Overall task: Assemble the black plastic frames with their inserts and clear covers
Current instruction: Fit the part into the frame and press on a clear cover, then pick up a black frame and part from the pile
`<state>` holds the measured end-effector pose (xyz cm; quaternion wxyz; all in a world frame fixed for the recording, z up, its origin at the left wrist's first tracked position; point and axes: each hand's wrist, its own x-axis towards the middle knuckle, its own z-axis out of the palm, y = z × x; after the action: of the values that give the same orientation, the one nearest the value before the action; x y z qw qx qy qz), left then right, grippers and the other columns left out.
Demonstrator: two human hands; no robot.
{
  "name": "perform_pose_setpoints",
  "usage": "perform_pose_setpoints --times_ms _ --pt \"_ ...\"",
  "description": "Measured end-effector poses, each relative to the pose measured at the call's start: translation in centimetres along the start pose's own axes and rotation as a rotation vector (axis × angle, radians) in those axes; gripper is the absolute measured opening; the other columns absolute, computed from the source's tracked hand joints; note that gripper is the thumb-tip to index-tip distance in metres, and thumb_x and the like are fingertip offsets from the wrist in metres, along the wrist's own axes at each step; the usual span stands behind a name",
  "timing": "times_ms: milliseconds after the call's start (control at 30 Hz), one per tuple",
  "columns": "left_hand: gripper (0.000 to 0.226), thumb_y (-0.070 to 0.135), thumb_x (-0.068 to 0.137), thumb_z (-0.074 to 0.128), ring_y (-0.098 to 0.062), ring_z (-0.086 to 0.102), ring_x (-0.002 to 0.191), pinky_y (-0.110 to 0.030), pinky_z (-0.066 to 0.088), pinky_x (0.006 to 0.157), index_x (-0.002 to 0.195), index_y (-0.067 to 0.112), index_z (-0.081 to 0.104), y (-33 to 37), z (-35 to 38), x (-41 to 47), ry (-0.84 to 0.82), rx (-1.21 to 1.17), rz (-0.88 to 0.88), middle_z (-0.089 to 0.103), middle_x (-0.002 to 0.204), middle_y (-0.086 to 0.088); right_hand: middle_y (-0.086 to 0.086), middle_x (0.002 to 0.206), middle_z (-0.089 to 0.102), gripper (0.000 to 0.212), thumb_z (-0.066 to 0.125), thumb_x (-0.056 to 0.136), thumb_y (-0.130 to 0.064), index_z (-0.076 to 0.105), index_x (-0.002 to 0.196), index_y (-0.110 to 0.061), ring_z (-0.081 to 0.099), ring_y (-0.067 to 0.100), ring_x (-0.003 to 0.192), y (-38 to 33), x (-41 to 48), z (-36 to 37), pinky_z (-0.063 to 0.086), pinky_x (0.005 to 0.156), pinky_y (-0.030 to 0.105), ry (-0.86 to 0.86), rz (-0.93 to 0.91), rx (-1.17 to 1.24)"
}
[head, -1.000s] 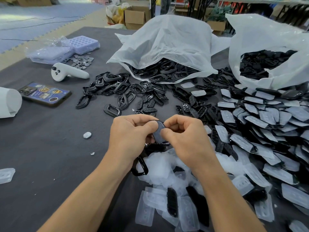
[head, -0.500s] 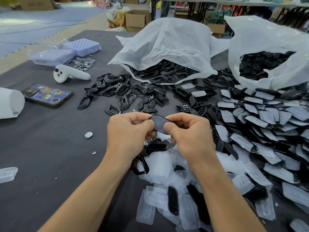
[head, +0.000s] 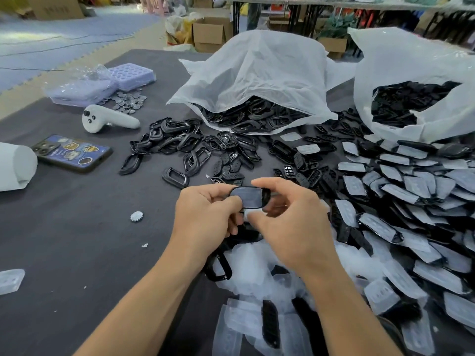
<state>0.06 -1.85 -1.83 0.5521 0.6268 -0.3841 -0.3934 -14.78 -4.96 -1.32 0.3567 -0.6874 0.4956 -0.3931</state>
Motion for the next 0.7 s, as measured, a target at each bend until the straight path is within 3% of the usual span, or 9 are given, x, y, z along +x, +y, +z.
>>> perform_pose_setpoints --times_ms 167,267,367,433,467,533,567,633,700 --pt "0.032 -0.004 0.085 0.064 -0.019 0.046 0.038 -0.019 0.037 0.04 0.086 0.022 0.083 -0.5 -0.4 0.0 0.004 0.001 -0.002 0.063 0.053 -0.012 -0.01 0.069 0.063 0.043 0.084 0.074 -0.009 0.077 0.105 -0.038 0.057 0.005 0.06 -0.1 0.0 0.2 0.044 0.059 0.013 -0.027 0.005 -0.074" --pt "0.019 0.018 0.083 0.069 -0.012 0.049 0.041 -0.017 0.041 0.046 0.087 0.03 0.082 -0.4 -0.3 -0.2 0.035 0.102 0.088 0.063 0.05 -0.001 -0.018 0.072 0.064 0.04 0.086 0.072 -0.012 0.078 0.101 -0.038 0.06 -0.002 0.065 0.0 0.1 -0.7 0.043 0.059 0.009 -0.031 0.06 -0.074" --pt "0.014 0.042 0.081 0.067 -0.001 0.061 0.056 -0.024 0.049 0.059 0.086 0.047 0.079 -0.8 -0.9 0.7 0.201 0.335 0.186 0.069 0.06 0.018 -0.024 0.065 0.06 0.039 0.083 0.074 -0.009 0.079 0.103 -0.035 0.059 -0.006 0.054 0.4 0.9 -2.6 0.041 0.051 0.005 0.025 0.083 -0.191" --pt "0.012 0.04 0.085 0.066 -0.005 0.065 0.065 -0.026 0.046 0.066 0.081 0.045 0.077 -0.9 -1.9 1.7 0.358 0.565 0.207 0.07 0.064 0.02 -0.023 0.071 0.062 0.041 0.083 0.077 -0.007 0.078 0.111 -0.031 0.061 -0.002 0.053 1.3 1.8 -5.0 0.041 0.045 0.005 0.148 0.138 -0.284" --pt "0.014 0.035 0.086 0.066 -0.012 0.066 0.07 -0.028 0.044 0.069 0.079 0.043 0.075 -1.0 -2.7 2.4 0.427 0.648 0.202 0.068 0.063 0.017 -0.016 0.08 0.069 0.045 0.081 0.079 -0.006 0.075 0.118 -0.029 0.064 0.002 0.06 1.8 2.2 -6.3 0.045 0.049 0.008 0.23 0.179 -0.347" --pt "0.018 0.026 0.086 0.065 -0.023 0.067 0.083 -0.031 0.045 0.076 0.086 0.04 0.076 -1.2 -4.1 3.6 0.493 0.732 0.173 0.067 0.068 0.016 0.007 0.107 0.075 0.059 0.077 0.08 -0.008 0.066 0.135 -0.024 0.069 0.026 0.094 2.7 2.7 -8.7 0.058 0.08 0.031 0.357 0.267 -0.49" --pt "0.02 0.023 0.086 0.066 -0.027 0.067 0.092 -0.034 0.046 0.082 0.094 0.038 0.077 -1.4 -4.6 4.2 0.49 0.766 0.161 0.069 0.075 0.015 0.013 0.118 0.072 0.066 0.076 0.079 -0.009 0.06 0.142 -0.022 0.065 0.034 0.108 2.9 2.7 -9.3 0.054 0.095 0.041 0.38 0.299 -0.533" --pt "0.026 0.024 0.089 0.065 -0.033 0.059 0.114 -0.04 0.044 0.097 0.111 0.031 0.076 -1.8 -5.3 4.9 0.431 0.893 0.144 0.071 0.106 0.003 0.013 0.127 0.067 0.069 0.076 0.079 -0.008 0.057 0.144 -0.02 0.06 0.035 0.119 2.6 2.5 -9.0 0.048 0.106 0.047 0.37 0.292 -0.529" --pt "0.034 0.029 0.096 0.057 -0.036 0.053 0.125 -0.044 0.04 0.103 0.127 0.023 0.068 -2.1 -5.4 5.2 0.326 1.083 0.125 0.063 0.13 -0.006 0.008 0.131 0.065 0.058 0.076 0.081 -0.007 0.064 0.136 -0.021 0.058 0.026 0.122 1.7 2.1 -7.0 0.045 0.111 0.045 0.306 0.205 -0.491"
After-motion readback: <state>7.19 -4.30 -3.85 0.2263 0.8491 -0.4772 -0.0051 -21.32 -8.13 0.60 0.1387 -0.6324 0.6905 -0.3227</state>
